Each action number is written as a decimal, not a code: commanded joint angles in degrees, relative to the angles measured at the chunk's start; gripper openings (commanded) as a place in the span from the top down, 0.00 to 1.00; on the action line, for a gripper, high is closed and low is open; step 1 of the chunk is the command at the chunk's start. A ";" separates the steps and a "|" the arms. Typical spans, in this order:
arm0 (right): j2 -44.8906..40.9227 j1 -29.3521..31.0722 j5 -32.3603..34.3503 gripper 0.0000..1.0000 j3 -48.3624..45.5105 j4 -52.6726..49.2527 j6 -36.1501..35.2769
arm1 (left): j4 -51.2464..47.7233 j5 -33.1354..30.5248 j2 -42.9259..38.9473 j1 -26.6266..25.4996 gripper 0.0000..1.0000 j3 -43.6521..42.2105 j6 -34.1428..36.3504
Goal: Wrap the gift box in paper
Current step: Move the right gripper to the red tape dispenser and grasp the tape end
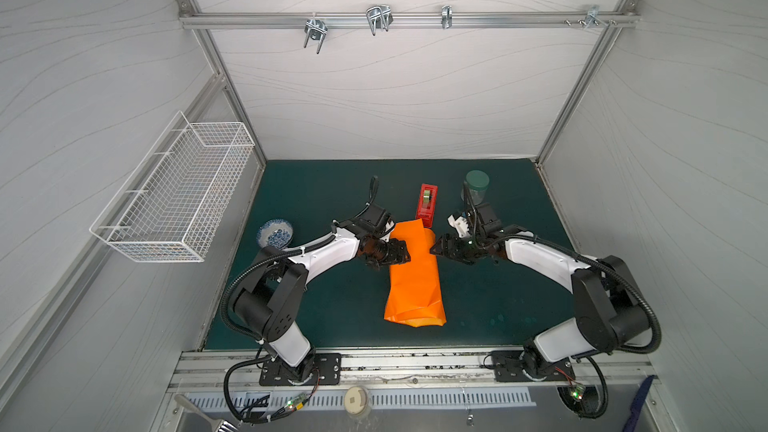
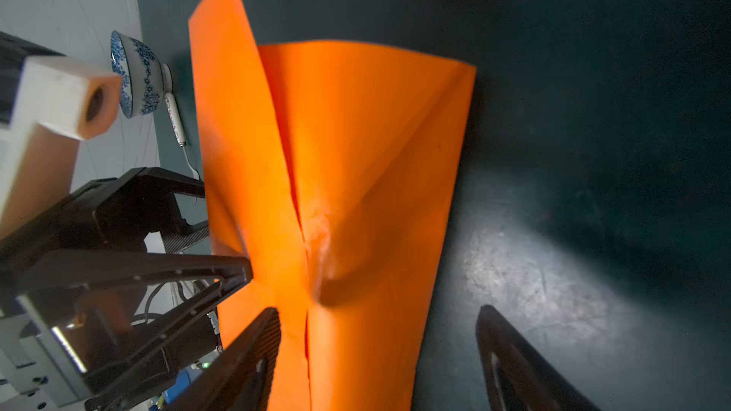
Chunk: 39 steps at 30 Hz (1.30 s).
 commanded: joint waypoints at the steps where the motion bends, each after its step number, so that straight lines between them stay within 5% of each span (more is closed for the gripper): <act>1: -2.45 -3.94 1.10 0.17 2.98 -3.51 -2.49 | -5.13 -4.25 2.59 -0.24 0.18 -1.66 1.68; 8: 1.50 -8.04 3.67 0.19 9.68 -1.67 -1.42 | -4.89 -4.42 3.38 -0.27 0.19 -1.75 1.81; 25: 29.13 -4.92 -6.90 0.47 33.96 -0.68 2.76 | -4.61 -4.35 4.25 -0.27 0.20 -1.33 1.94; 39: 36.61 -4.42 -12.14 0.61 37.31 2.81 6.57 | -4.48 -4.52 4.40 -0.25 0.21 -1.38 1.94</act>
